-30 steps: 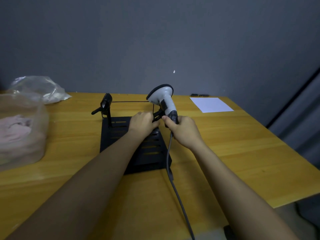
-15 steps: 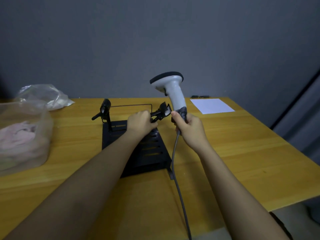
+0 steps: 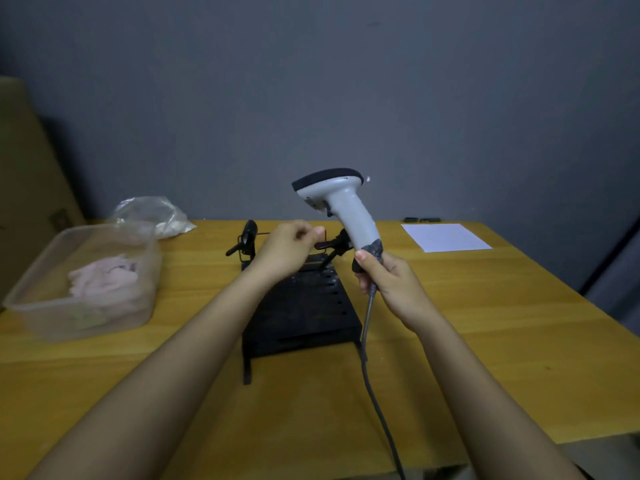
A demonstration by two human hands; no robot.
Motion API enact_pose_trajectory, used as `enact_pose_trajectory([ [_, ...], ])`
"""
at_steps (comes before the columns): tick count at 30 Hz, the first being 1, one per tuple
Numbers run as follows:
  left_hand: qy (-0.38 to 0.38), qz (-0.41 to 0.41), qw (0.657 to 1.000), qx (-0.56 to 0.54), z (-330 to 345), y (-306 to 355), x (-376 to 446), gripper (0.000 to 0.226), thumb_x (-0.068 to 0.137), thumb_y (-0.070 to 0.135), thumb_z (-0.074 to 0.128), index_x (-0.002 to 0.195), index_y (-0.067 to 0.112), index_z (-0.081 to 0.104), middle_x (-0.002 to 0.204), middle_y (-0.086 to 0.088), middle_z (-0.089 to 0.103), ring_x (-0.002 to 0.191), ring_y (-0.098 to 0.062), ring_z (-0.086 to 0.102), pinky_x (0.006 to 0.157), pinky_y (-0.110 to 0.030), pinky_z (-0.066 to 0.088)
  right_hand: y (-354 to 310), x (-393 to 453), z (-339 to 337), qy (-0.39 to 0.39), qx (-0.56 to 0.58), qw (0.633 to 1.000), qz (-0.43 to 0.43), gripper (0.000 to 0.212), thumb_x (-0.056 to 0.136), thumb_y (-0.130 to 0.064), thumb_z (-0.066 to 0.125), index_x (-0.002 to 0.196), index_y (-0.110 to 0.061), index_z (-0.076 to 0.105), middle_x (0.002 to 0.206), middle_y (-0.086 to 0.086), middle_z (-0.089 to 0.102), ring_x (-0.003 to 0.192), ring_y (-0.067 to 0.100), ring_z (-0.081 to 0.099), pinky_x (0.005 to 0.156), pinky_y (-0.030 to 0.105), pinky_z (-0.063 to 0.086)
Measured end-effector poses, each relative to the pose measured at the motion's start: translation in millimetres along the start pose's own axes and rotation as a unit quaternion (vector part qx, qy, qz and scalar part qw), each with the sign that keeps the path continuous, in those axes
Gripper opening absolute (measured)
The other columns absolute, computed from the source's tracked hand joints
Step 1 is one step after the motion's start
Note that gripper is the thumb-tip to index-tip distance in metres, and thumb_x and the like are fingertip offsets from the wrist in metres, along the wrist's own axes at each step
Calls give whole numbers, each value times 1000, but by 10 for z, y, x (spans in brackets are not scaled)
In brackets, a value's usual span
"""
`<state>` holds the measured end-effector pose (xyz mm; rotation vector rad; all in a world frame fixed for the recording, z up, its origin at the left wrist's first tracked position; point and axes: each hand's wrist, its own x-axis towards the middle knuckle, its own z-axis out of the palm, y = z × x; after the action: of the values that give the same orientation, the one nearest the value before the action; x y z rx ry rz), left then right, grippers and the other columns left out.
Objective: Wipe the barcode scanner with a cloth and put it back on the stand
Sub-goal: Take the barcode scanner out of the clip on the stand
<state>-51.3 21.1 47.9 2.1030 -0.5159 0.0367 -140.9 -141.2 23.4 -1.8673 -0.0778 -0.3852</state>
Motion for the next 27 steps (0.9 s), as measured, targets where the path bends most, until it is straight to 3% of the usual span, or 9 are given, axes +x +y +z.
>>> enact_pose_trajectory([
  [3, -42, -53, 986, -152, -133, 55, -313, 31, 95, 40, 45, 111, 20, 64, 104, 5, 66, 92, -10, 59, 75, -26, 46, -39, -101, 133, -17, 20, 1000, -11, 28, 97, -23, 49, 77, -6, 55, 61, 5, 53, 53, 5, 52, 55, 14, 44],
  [7, 25, -83, 960, -268, -255, 31, -621, 27, 96, 27, 48, 121, 23, 58, 96, 9, 65, 89, -9, 60, 76, -24, 48, -94, -235, 339, -30, 33, 999, -15, 26, 97, -23, 48, 77, -8, 55, 61, 3, 53, 52, 4, 52, 54, 14, 44],
  [17, 43, -98, 945, -308, -454, -59, -1078, 40, 96, 19, 46, 135, 26, 49, 98, 9, 64, 89, -7, 59, 77, -24, 49, -194, -467, 739, -64, 21, 997, -49, 24, 97, -23, 47, 74, -18, 51, 62, -2, 52, 52, 3, 51, 54, 15, 43],
  [23, 57, -88, 952, -287, -473, -115, -1182, 44, 95, 19, 48, 138, 24, 46, 95, 9, 65, 83, -8, 60, 82, -28, 48, -120, -483, 850, -88, -35, 995, -36, 30, 96, -33, 50, 67, -25, 46, 53, -12, 50, 55, 9, 49, 65, 41, 46],
  [27, 67, -88, 962, -251, -446, -184, -1225, 45, 95, 20, 48, 140, 22, 43, 102, 11, 64, 82, -7, 61, 79, -26, 49, -135, -509, 878, -113, -86, 989, -42, 30, 96, -31, 49, 69, -21, 46, 66, 2, 47, 60, 13, 44, 60, 32, 36],
])
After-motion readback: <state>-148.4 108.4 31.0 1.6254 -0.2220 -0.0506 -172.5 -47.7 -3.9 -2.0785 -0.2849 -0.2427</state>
